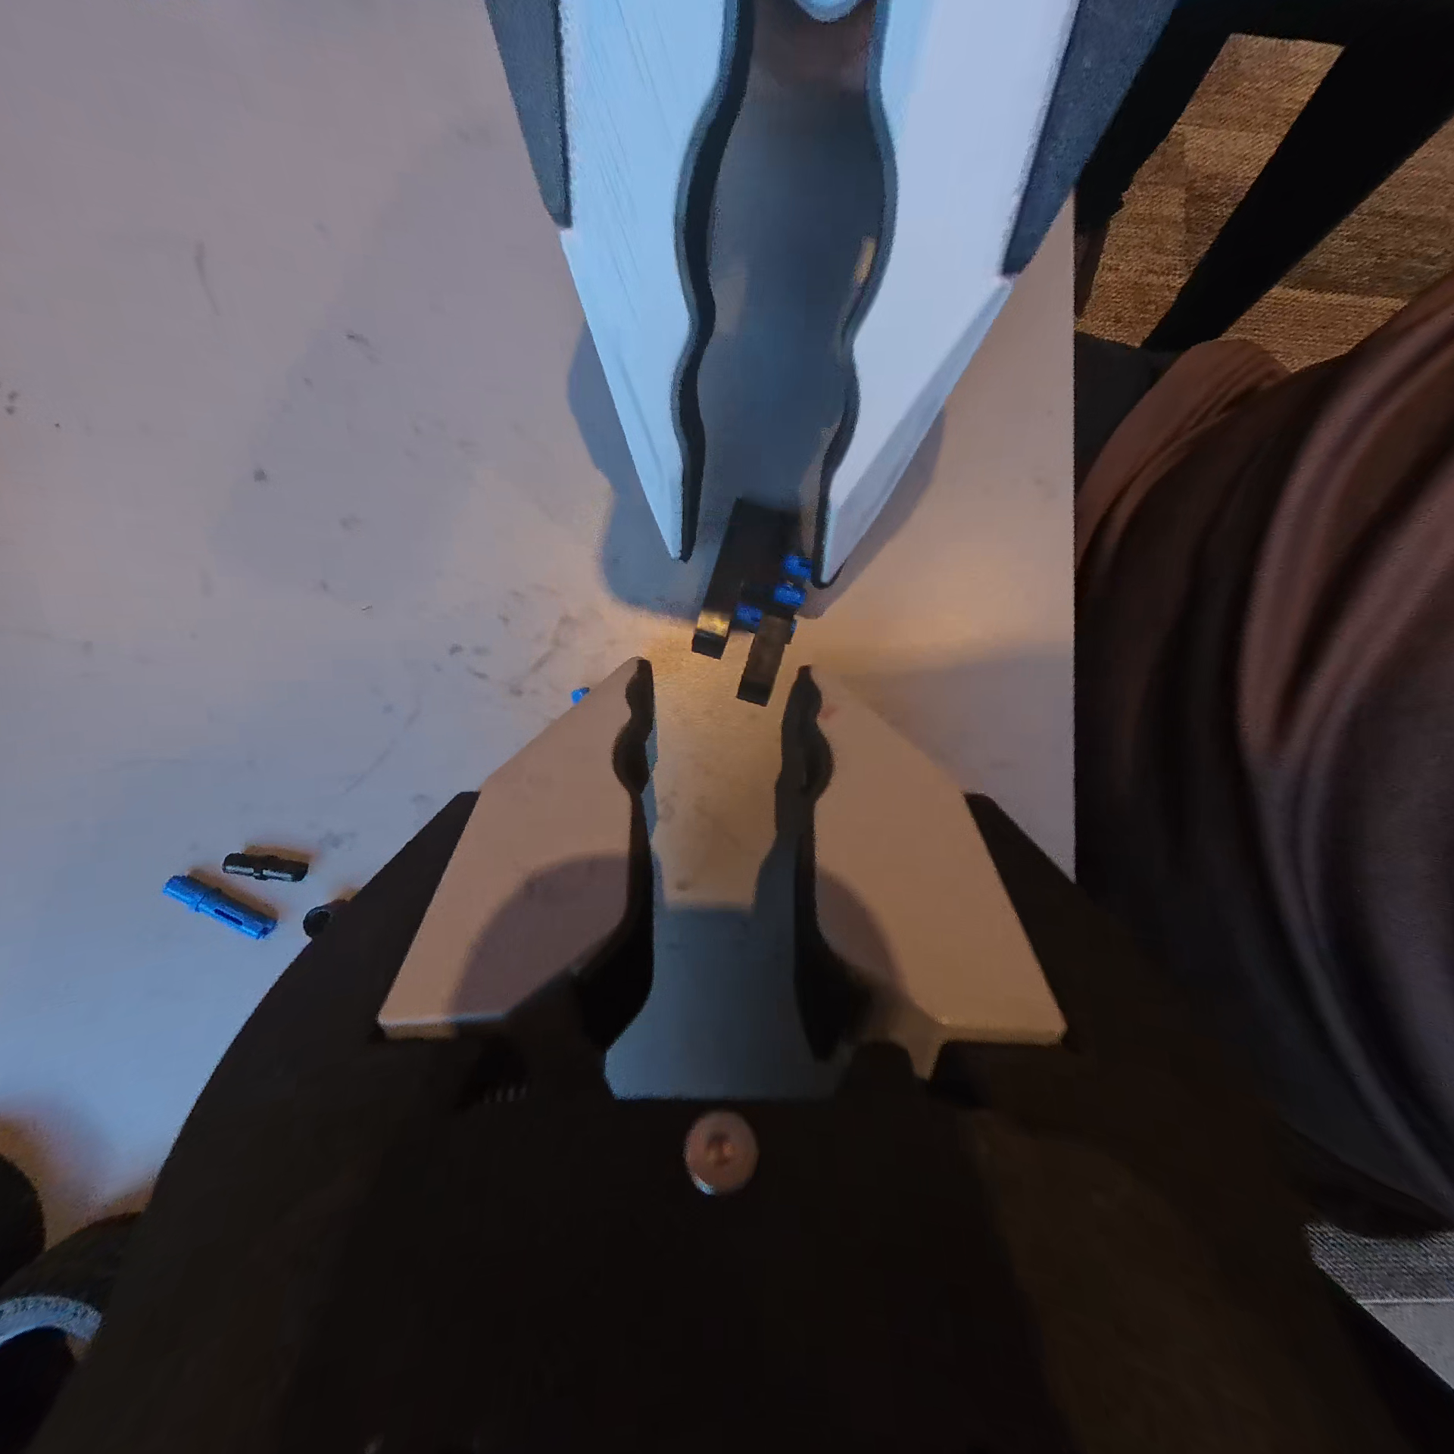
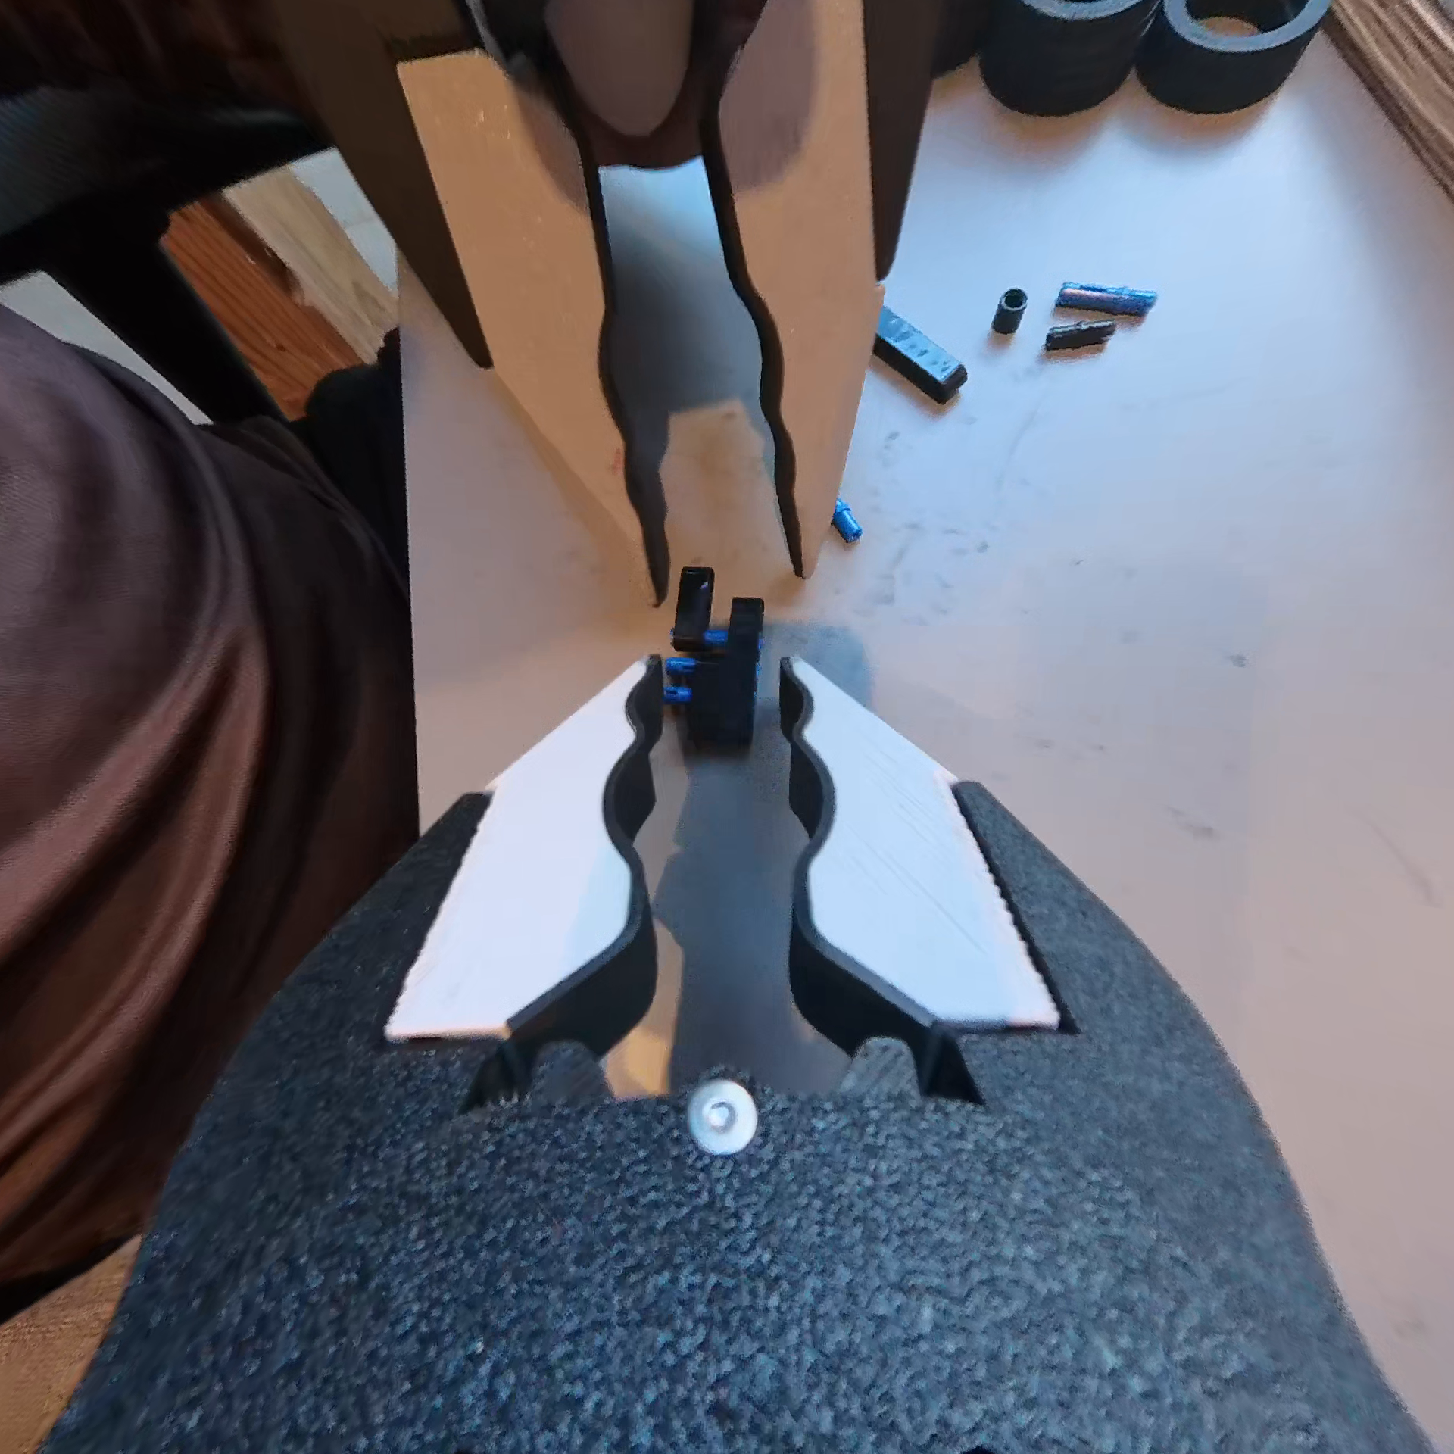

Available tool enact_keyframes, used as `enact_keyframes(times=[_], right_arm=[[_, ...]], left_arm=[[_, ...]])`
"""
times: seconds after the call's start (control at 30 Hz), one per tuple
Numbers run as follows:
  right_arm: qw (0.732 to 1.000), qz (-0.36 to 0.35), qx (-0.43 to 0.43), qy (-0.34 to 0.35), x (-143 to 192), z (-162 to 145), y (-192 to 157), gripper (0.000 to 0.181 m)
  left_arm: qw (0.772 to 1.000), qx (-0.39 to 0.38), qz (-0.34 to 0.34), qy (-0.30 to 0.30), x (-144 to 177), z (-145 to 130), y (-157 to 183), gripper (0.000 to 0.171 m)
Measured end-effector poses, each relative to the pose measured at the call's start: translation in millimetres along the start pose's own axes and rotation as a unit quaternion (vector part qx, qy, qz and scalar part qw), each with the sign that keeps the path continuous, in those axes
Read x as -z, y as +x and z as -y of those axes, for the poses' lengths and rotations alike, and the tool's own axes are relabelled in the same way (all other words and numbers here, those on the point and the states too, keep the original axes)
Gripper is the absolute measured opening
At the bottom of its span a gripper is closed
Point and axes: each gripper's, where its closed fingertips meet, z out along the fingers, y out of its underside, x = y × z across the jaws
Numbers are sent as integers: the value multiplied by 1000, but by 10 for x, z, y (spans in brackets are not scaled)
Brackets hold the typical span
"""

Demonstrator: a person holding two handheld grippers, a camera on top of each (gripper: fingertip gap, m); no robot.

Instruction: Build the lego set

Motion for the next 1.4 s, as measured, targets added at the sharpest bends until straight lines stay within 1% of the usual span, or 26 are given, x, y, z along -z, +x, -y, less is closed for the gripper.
enact_keyframes(times=[0.1,0.2,0.27,0.47,0.63,1.0,1.03,1.07,1.27,1.33,1.4], right_arm=[[1000,-15,16,-17,-35,-55,16,29],[999,-29,22,-20,-12,-68,60,28],[999,-34,25,-22,13,-79,77,27],[1000,-18,26,2,55,16,-6,27],[999,-24,45,-16,-60,29,-19,26],[999,35,22,-8,-111,7,-70,24],[999,36,26,-9,-112,6,-76,22],[999,39,30,-10,-114,5,-91,16],[998,55,19,1,-112,14,-65,15],[998,54,10,3,-106,22,-35,15],[999,48,2,21,-41,65,2,15]], left_arm=[[1000,-3,3,-4,-6,4,10,31],[1000,-1,-3,0,-35,37,85,30],[1000,8,11,3,-55,59,91,29],[999,21,22,11,-57,59,102,26],[999,23,27,14,-58,58,99,24],[999,15,20,39,-68,69,108,20],[999,11,20,39,-69,67,112,20],[999,6,17,38,-71,67,129,14],[999,-5,25,28,-72,66,102,13],[999,5,25,29,-75,74,76,13],[998,33,18,43,-82,102,47,14]])
